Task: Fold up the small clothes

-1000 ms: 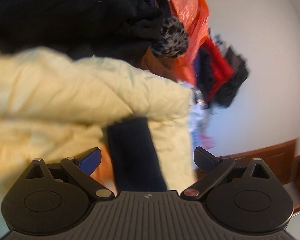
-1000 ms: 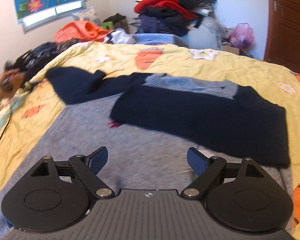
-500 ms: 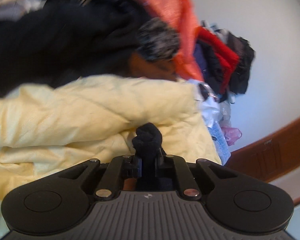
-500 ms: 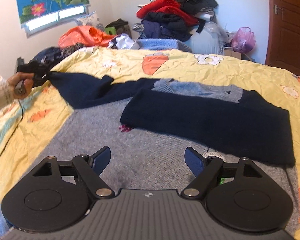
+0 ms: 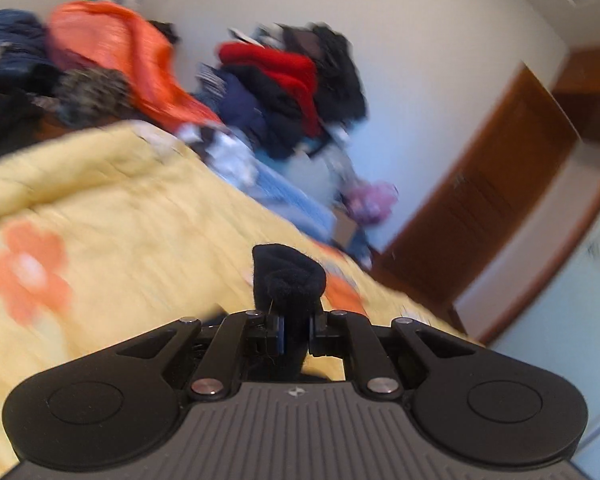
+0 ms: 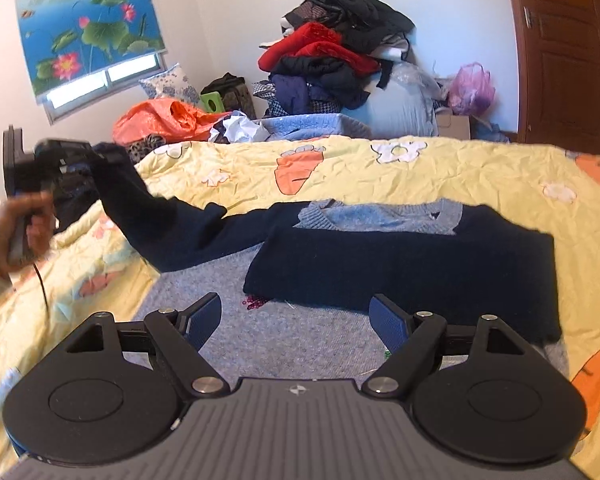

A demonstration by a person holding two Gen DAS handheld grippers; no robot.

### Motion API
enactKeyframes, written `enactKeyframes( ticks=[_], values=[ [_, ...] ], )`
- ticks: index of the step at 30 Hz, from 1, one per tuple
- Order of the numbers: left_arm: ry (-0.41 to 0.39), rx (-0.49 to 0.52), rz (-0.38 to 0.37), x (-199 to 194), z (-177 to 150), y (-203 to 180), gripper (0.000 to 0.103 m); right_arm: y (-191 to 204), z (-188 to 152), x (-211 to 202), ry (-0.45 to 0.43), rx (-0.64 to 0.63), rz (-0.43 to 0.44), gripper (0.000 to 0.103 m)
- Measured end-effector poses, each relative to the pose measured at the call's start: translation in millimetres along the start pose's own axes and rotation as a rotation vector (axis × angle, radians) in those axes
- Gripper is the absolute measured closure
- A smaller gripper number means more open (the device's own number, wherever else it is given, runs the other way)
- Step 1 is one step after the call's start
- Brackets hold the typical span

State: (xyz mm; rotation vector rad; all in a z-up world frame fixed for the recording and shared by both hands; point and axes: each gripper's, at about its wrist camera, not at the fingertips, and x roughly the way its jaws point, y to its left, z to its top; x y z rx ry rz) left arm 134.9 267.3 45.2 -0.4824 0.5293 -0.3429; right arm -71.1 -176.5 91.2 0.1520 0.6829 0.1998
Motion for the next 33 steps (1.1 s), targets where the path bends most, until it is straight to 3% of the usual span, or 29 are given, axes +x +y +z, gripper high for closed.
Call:
enactKeyframes(
  ticks=[3, 6, 8, 10, 11, 12, 13, 16, 18, 20, 21, 24, 28, 30, 32, 33],
  values=[
    [-0.02, 0.032, -0.018, 16, -35, -37, 0.093, -3, -2, 2, 0.005, 0.008, -0.006, 0.022],
    [-0.094, 0.053, -0.035, 22, -63, -75, 0.093, -5, -1, 1, 0.004, 0.014, -0.007, 0.022],
    [-0.115, 0.105, -0.011, 26, -82, -100, 0.092, -8, 1, 3, 0.008, 0.018, -0.002, 0.022],
    [-0.026, 0.102, 0.004, 46, -105, -111, 0.071, -12, 3, 10, 0.021, 0.04, 0.007, 0.022],
    [0.082, 0.111, 0.007, 62, -117, -114, 0.028, -14, 4, 15, 0.028, 0.059, 0.018, 0.022],
    [0.17, 0.115, 0.011, 76, -130, -114, 0.004, -17, 5, 21, 0.042, 0.084, 0.036, 0.022],
    [0.218, 0.107, 0.0, 82, -143, -111, 0.004, -20, 6, 30, 0.056, 0.116, 0.055, 0.022],
    [0.156, 0.068, -0.112, 52, -143, -96, 0.004, -25, 12, 54, 0.101, 0.204, 0.139, 0.022],
    [0.087, 0.03, -0.182, 24, -122, -76, 0.001, -30, 18, 69, 0.099, 0.285, 0.194, 0.022],
    [0.008, -0.015, -0.201, 4, -95, -46, 0.0, -38, 25, 87, 0.103, 0.364, 0.269, 0.021],
    [0.004, -0.075, -0.205, 3, -82, -26, 0.0, -43, 28, 98, 0.103, 0.42, 0.306, 0.021],
    [0.09, -0.249, -0.142, 22, -43, 37, 0.0, -53, 33, 133, 0.12, 0.558, 0.369, 0.022],
    [0.286, -0.543, -0.171, 66, -32, 113, 0.001, -54, 33, 171, 0.155, 0.622, 0.358, 0.027],
    [0.293, -0.523, -0.211, 71, -28, 117, 0.0, -49, 31, 183, 0.172, 0.629, 0.367, 0.033],
    [0.335, -0.516, -0.203, 77, -27, 114, 0.0, -40, 31, 191, 0.174, 0.609, 0.342, 0.053],
    [0.358, -0.495, -0.199, 81, -27, 110, 0.0, -37, 30, 196, 0.179, 0.62, 0.358, 0.057]
  ],
)
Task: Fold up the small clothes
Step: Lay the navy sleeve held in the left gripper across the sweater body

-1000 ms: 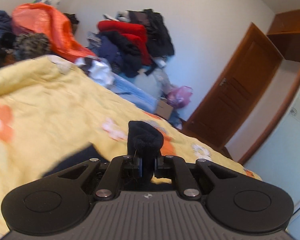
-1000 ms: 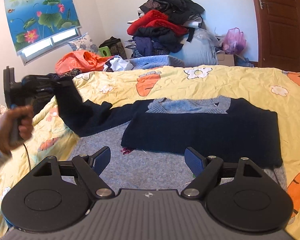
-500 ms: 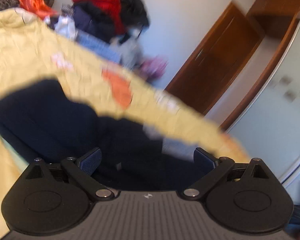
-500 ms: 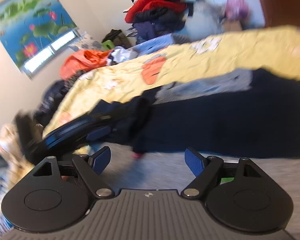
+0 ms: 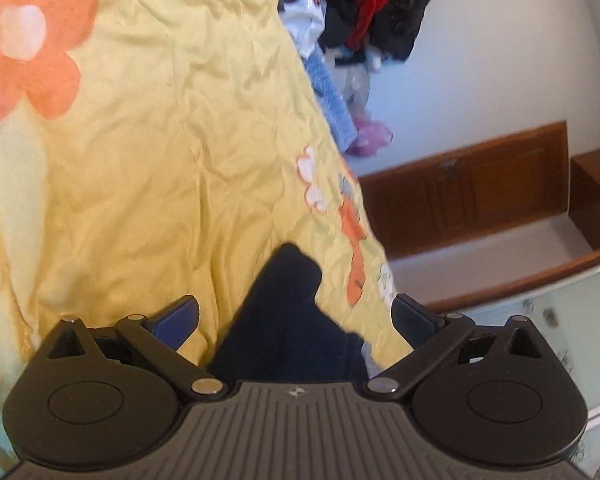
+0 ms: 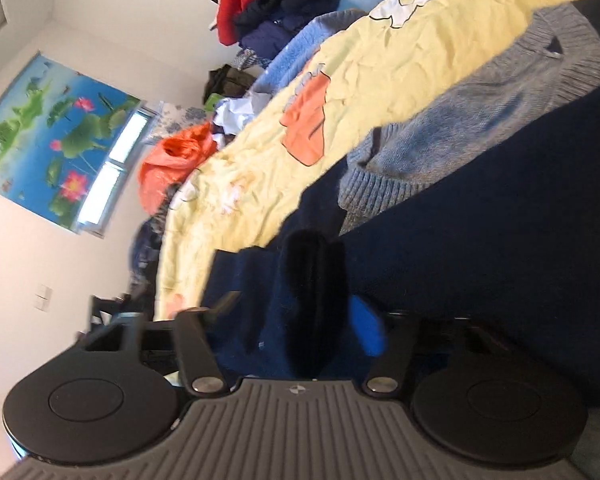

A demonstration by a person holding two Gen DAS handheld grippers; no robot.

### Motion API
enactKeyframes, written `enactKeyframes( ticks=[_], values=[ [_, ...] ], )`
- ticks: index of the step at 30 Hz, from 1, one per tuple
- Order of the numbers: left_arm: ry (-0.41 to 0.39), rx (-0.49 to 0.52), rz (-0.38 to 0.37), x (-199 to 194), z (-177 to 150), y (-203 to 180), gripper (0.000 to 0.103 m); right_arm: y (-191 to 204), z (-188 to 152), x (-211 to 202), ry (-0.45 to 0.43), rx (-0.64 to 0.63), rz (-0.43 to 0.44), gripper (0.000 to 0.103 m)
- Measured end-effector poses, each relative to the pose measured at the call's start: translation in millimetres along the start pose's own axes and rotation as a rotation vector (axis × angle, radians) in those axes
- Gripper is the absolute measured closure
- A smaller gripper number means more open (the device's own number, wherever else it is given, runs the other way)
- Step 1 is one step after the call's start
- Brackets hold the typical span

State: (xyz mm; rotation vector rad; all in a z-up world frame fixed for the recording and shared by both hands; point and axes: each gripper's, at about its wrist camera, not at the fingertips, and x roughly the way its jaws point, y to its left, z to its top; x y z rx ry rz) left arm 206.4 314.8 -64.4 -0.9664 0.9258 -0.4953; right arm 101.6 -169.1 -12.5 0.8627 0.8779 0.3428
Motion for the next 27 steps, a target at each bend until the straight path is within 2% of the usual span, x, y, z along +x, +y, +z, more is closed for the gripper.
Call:
enactKeyframes(
  ticks=[2, 3, 5, 7, 9, 10, 12, 17, 20, 23, 27],
  values=[
    [0.014, 0.032, 0.018, 6, -1, -5, 0.0, 7, -5, 14, 0.023, -0.01, -0.033, 0.088],
    [0.034, 0.039, 0.013, 10, -3, -6, 0.0, 12, -8, 20, 0.033, -0.026, -0.067, 0.089],
    [0.04, 0.082, -0.002, 10, -10, -16, 0.001, 20, -15, 23, 0.019, -0.038, -0.068, 0.089],
    [0.041, 0.101, 0.008, 11, -14, -22, 0.013, 30, -15, 17, -0.002, -0.036, -0.065, 0.09],
    [0.085, 0.063, 0.046, 16, -16, -17, 0.087, 44, -11, 9, -0.027, -0.069, -0.071, 0.09],
    [0.098, 0.04, 0.077, 19, -18, -14, 0.09, 51, -7, 4, -0.037, -0.079, -0.071, 0.09],
    [0.115, 0.064, 0.094, 23, -23, -12, 0.091, 65, 2, -3, -0.056, -0.104, -0.065, 0.09],
    [0.054, 0.052, 0.094, 14, -33, -19, 0.094, 94, 25, -27, -0.088, -0.17, -0.084, 0.09],
    [0.041, 0.068, 0.059, 3, -44, -38, 0.094, 103, 34, -44, -0.112, -0.188, -0.065, 0.091],
    [0.063, 0.116, 0.045, 3, -60, -64, 0.094, 107, 43, -70, -0.142, -0.216, -0.062, 0.091],
    [0.09, 0.185, 0.03, 13, -90, -100, 0.094, 93, 58, -117, -0.194, -0.233, -0.084, 0.091]
  ],
)
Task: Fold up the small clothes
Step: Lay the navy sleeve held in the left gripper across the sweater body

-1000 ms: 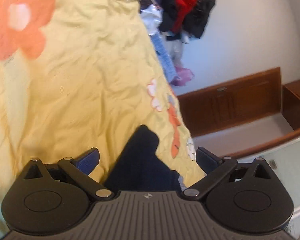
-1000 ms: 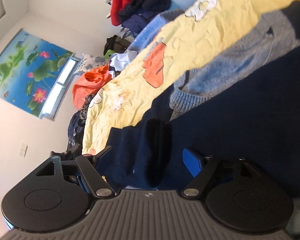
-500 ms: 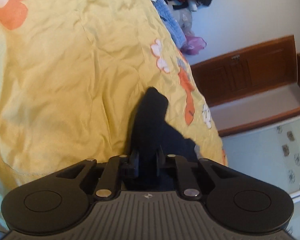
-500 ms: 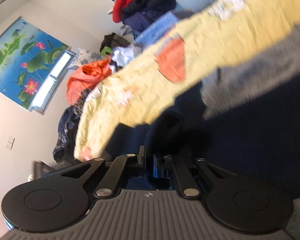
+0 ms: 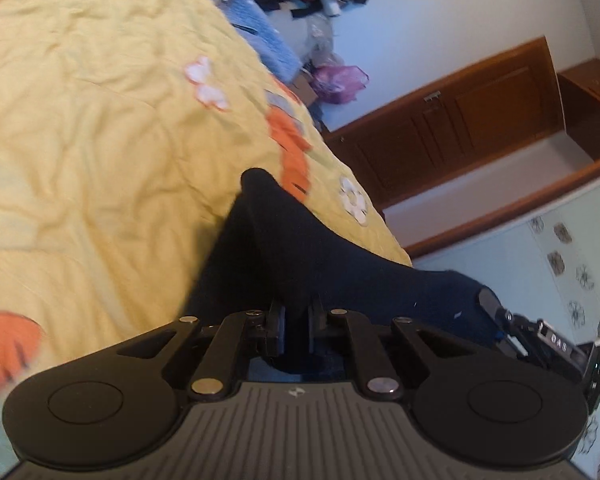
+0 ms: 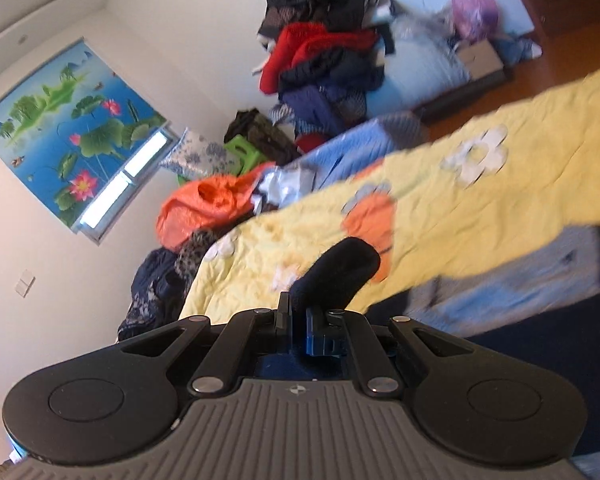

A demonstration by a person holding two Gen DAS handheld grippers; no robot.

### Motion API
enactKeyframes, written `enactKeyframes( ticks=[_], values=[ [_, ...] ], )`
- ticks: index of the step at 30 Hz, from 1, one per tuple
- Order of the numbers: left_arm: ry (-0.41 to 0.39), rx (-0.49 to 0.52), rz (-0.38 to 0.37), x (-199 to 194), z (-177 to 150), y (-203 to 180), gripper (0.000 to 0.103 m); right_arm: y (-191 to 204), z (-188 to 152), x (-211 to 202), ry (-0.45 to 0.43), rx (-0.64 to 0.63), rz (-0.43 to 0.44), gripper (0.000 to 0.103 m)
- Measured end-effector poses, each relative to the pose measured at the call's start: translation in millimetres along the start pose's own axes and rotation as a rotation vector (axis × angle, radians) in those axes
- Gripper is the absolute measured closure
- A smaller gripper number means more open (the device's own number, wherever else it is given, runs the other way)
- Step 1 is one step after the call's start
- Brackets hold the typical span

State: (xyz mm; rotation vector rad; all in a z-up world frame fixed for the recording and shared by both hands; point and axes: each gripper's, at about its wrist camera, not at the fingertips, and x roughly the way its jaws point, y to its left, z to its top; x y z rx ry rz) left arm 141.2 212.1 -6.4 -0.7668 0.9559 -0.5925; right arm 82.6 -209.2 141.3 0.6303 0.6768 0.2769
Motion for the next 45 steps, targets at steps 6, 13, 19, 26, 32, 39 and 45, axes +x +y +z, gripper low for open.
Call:
enactKeyframes(
  ticks=[6, 13, 19, 26, 32, 39, 45],
  values=[
    [0.078, 0.119, 0.044, 51, -42, -50, 0.094, -62, 16, -56, -0.06, 0.001, -0.11, 0.091],
    [0.108, 0.195, 0.193, 93, -72, -47, 0.094, -159, 0, -72, -0.045, 0.053, -0.324, 0.091],
    [0.059, 0.192, 0.151, 62, -51, -46, 0.09, -200, -31, -65, 0.029, 0.046, -0.434, 0.081],
    [0.022, 0.191, -0.015, 96, -36, -66, 0.027, -169, -17, -77, -0.055, 0.035, -0.272, 0.033],
    [-0.031, 0.229, 0.06, 124, -30, -34, 0.03, -197, -19, -27, 0.054, 0.094, -0.341, 0.095],
    [-0.072, 0.297, 0.202, 97, -28, -40, 0.034, -184, -21, -44, 0.064, -0.016, -0.383, 0.086],
    [0.028, 0.337, 0.116, 85, -60, -45, 0.026, -165, -39, -67, 0.088, -0.072, -0.31, 0.039]
  ],
)
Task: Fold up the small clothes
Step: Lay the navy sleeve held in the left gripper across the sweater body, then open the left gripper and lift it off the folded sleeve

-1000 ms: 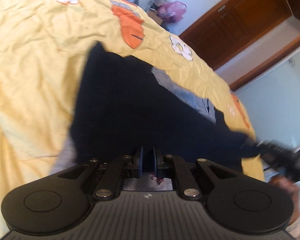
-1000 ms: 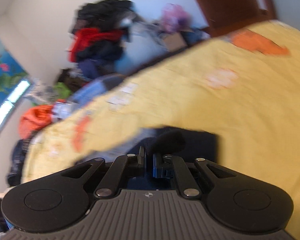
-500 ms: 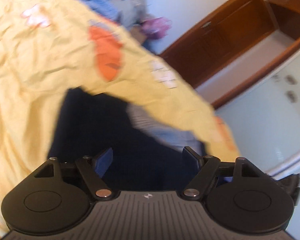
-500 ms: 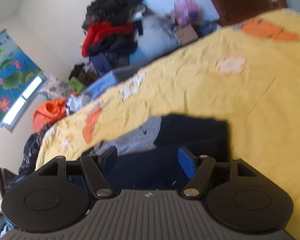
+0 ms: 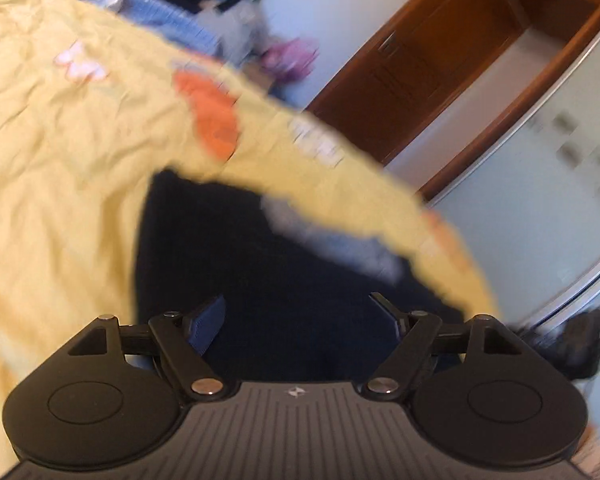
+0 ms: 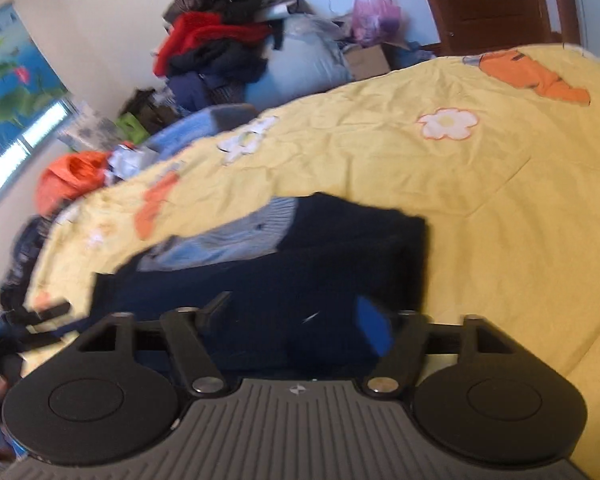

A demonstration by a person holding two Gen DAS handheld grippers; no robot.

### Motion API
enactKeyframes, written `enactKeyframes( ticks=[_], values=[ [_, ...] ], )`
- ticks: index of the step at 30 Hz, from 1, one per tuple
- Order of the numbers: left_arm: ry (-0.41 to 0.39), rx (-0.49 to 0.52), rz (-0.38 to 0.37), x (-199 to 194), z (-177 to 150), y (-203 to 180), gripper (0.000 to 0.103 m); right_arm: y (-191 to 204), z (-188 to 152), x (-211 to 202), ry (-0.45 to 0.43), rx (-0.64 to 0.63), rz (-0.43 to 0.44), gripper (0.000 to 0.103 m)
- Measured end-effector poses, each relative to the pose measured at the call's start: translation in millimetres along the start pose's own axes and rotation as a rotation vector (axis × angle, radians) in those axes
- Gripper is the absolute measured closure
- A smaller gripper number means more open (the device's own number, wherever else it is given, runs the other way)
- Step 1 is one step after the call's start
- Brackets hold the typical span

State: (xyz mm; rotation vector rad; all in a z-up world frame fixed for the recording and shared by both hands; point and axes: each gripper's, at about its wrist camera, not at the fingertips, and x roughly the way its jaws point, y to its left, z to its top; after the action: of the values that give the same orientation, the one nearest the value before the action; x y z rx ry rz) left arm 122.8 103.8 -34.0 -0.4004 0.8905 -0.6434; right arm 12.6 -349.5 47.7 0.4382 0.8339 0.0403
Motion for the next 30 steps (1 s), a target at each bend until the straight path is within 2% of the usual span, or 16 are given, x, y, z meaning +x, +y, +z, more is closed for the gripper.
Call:
enactKeyframes(
  ticks=[1, 2, 3, 4, 5, 7, 8, 11, 13, 15, 17, 19, 21, 24, 26, 30],
  values=[
    [0.015, 0.003, 0.009, 3, -5, 6, 0.027, 0, -3, 6, 0.019, -0.018, -0.072, 0.05],
    [-0.012, 0.01, -0.016, -1, -9, 11, 0.027, -3, -5, 11, 0.036, -0.019, -0.108, 0.068],
    [-0.016, 0.005, -0.014, -4, -11, 14, 0.029, -7, -8, 12, 0.025, -0.023, -0.129, 0.077],
    [-0.017, -0.002, -0.008, -7, -11, 17, 0.03, -9, -9, 12, 0.021, -0.03, -0.151, 0.092],
    [-0.022, 0.011, 0.004, -11, -12, 17, 0.031, -13, -9, 10, 0.023, -0.016, -0.162, 0.098],
    [-0.035, 0.04, 0.029, -17, -17, 18, 0.032, -16, -9, 3, 0.038, 0.014, -0.154, 0.098],
    [-0.033, 0.05, 0.044, -23, -18, 16, 0.031, -10, -11, -1, 0.041, -0.009, -0.16, 0.093],
    [-0.051, 0.055, 0.029, -32, -22, 5, 0.02, 16, -26, -13, 0.03, -0.124, -0.128, 0.067],
    [-0.063, 0.103, 0.018, -34, -25, -7, 0.016, 34, -34, -16, 0.004, -0.205, -0.122, 0.056],
    [-0.022, 0.16, 0.055, -24, -31, -15, 0.014, 47, -45, -10, 0.026, -0.293, -0.119, 0.055],
    [0.0, 0.191, 0.118, -18, -43, -14, 0.014, 54, -61, 0, 0.087, -0.375, -0.188, 0.057],
    [-0.014, 0.241, 0.132, -28, -55, -14, 0.014, 58, -79, -6, 0.057, -0.47, -0.246, 0.056],
    [0.019, 0.247, 0.164, -42, -68, -13, 0.014, 54, -94, -22, 0.039, -0.479, -0.283, 0.045],
    [0.052, 0.241, 0.151, -73, -98, -19, 0.013, 50, -113, -53, 0.061, -0.47, -0.298, 0.044],
    [0.048, 0.24, 0.117, -95, -121, -28, 0.013, 52, -128, -73, 0.034, -0.436, -0.274, 0.043],
    [0.048, 0.268, 0.079, -116, -168, -44, 0.01, 82, -160, -88, -0.003, -0.415, -0.121, 0.043]
  ],
)
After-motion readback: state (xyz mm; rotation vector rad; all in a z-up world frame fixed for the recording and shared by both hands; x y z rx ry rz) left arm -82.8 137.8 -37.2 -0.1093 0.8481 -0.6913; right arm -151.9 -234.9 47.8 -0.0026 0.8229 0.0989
